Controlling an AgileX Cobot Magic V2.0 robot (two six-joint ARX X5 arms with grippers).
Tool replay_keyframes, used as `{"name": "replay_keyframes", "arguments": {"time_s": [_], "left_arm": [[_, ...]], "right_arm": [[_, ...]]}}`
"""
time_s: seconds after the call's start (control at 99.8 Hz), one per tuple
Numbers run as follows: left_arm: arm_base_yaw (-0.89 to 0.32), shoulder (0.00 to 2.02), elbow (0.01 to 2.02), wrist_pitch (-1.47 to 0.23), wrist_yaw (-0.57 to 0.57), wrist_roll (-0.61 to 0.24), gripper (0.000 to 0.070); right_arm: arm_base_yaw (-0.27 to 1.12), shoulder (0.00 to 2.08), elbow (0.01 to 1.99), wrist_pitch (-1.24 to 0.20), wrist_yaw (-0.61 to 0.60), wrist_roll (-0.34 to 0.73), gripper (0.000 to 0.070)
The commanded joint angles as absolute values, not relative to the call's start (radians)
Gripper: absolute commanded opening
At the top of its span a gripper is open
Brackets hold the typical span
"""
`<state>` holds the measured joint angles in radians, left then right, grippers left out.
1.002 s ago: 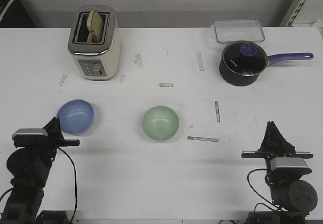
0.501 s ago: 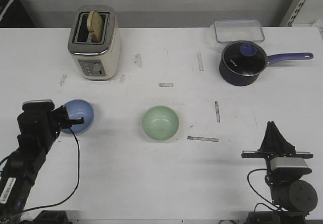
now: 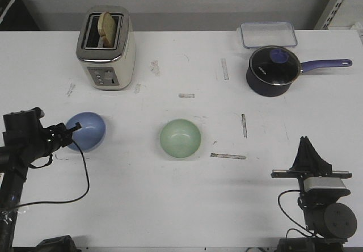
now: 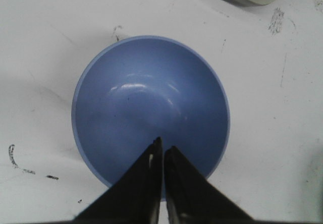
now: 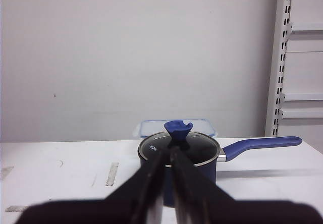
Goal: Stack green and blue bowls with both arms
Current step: 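Grip the blue bowl rim with the left gripper and lift it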
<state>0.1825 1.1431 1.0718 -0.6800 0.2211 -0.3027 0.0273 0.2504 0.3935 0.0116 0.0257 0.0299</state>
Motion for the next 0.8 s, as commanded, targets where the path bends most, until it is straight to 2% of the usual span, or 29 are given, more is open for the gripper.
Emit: {"name": "replay_keyframes", "arguments": {"time_s": [0.0,0.06,0.1,0.24,0.471,0.661,0.751,0.791], "left_arm": [[0.226,1.184,1.104,-0.707,0.266,-0.307,0.0003],[0.260,1.216,1.114,-0.734,0.281,-0.307,0.0009],[0.279,1.239,1.121,-0.751,0.282,-0.307,0.0036],[0.328,1.305,1.127,-0.786,0.282,-0.299,0.0317],[0.348,1.394,1.127,-0.775,0.281,-0.300,0.0455],[0.342,1.481,1.127,-0.702,0.282,-0.301,0.0454],[0.338,1.515,1.127,-0.651,0.282,-0.306,0.0439],[0.337,1.527,1.127,-0.636,0.282,-0.307,0.0409]], "right_arm": [[0.030,0.249,0.394,0.023,0.027,0.025,0.0013],[0.030,0.249,0.394,0.023,0.027,0.025,0.0013],[0.030,0.249,0.394,0.023,0.027,0.025,0.0013],[0.030,0.249,0.394,0.023,0.027,0.025,0.0013],[0.030,0.249,0.394,0.023,0.027,0.025,0.0013],[0.030,0.249,0.394,0.023,0.027,0.025,0.0013],[0.030,0.249,0.394,0.023,0.027,0.025,0.0013],[0.030,0.249,0.394,0.023,0.027,0.025,0.0013]]}}
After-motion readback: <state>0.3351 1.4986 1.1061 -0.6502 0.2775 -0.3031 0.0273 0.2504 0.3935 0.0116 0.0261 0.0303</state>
